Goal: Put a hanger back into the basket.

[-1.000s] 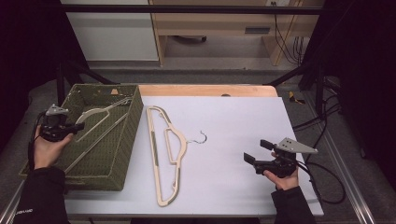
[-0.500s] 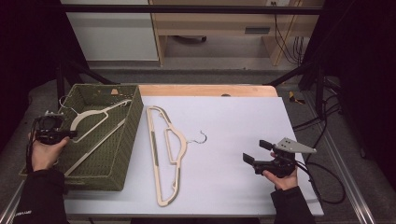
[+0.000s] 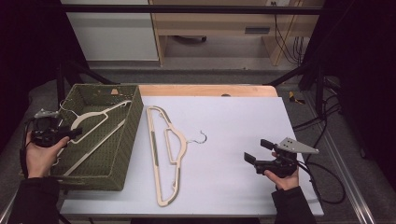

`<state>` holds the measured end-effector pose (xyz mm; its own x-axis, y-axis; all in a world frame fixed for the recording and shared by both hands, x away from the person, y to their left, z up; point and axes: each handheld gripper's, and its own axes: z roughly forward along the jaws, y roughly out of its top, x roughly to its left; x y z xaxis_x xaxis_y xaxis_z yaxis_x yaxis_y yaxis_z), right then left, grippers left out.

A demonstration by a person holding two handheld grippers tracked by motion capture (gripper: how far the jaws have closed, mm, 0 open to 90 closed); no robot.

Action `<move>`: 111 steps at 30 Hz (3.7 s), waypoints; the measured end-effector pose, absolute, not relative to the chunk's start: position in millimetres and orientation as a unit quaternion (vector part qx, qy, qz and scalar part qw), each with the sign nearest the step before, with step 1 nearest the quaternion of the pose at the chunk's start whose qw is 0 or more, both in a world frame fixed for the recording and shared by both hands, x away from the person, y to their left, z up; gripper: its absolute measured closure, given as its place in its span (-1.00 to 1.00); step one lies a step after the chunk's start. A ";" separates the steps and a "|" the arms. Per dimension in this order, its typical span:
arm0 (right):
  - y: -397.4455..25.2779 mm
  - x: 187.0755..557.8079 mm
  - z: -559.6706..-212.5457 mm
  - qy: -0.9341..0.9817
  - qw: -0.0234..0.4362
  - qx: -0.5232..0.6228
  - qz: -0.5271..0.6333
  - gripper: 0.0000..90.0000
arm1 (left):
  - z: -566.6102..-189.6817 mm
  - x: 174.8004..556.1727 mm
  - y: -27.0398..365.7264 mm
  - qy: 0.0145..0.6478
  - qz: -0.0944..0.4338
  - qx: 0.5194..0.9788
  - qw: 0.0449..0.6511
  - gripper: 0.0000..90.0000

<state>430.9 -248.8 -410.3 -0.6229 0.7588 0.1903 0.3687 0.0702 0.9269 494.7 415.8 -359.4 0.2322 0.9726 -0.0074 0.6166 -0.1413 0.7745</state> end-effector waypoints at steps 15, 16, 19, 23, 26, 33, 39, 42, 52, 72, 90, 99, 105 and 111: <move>-249.3 429.0 -405.9 0.706 0.182 0.393 0.560 -0.78 | -332.0 445.8 306.8 0.452 0.260 0.708 0.476 -0.79; -249.7 428.7 -405.6 0.707 0.181 0.393 0.560 -0.78 | -332.7 443.9 297.1 0.445 0.261 0.710 0.479 -0.79; -250.8 427.6 -404.4 0.704 0.183 0.394 0.562 -0.77 | -337.7 438.8 268.8 0.429 0.254 0.722 0.481 -0.81; -251.7 427.0 -403.7 0.703 0.183 0.392 0.565 -0.77 | -350.1 432.2 237.8 0.414 0.239 0.732 0.486 -0.82; -251.5 426.5 -403.8 0.704 0.182 0.391 0.565 -0.78 | -362.5 430.0 220.0 0.408 0.229 0.741 0.482 -0.81; -251.2 426.5 -403.1 0.702 0.185 0.392 0.565 -0.78 | -397.7 428.0 186.1 0.412 0.198 0.763 0.456 -0.77; -250.1 426.0 -404.0 0.705 0.183 0.389 0.564 -0.78 | -425.3 430.3 160.8 0.411 0.177 0.789 0.421 -0.69; -248.0 426.4 -405.2 0.707 0.182 0.391 0.561 -0.78 | -438.6 432.0 150.6 0.418 0.168 0.800 0.396 -0.59; -245.7 427.4 -406.8 0.711 0.177 0.387 0.559 -0.77 | -469.2 434.2 131.1 0.423 0.127 0.824 0.355 -0.07; -244.8 425.7 -404.9 0.712 0.176 0.383 0.562 -0.77 | -469.0 429.9 143.8 0.443 0.100 0.819 0.350 0.51; -242.7 426.1 -406.2 0.714 0.173 0.383 0.561 -0.77 | -471.5 416.2 144.0 0.460 0.142 0.815 0.321 0.46; -238.4 425.5 -405.7 0.717 0.170 0.376 0.562 -0.76 | -465.9 420.6 147.5 0.465 0.140 0.818 0.308 0.66; -233.9 426.7 -409.2 0.723 0.166 0.375 0.556 -0.76 | -466.8 425.6 163.0 0.473 0.117 0.811 0.324 0.75; -233.4 426.6 -409.1 0.720 0.165 0.376 0.559 -0.76 | -469.2 424.9 158.2 0.458 0.123 0.819 0.322 0.48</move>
<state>426.6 -233.4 -409.1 -0.6630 0.7258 0.1835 0.3572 0.0913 0.9295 424.9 158.2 -469.2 0.5505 0.8297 -0.0928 0.6709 -0.3735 0.6406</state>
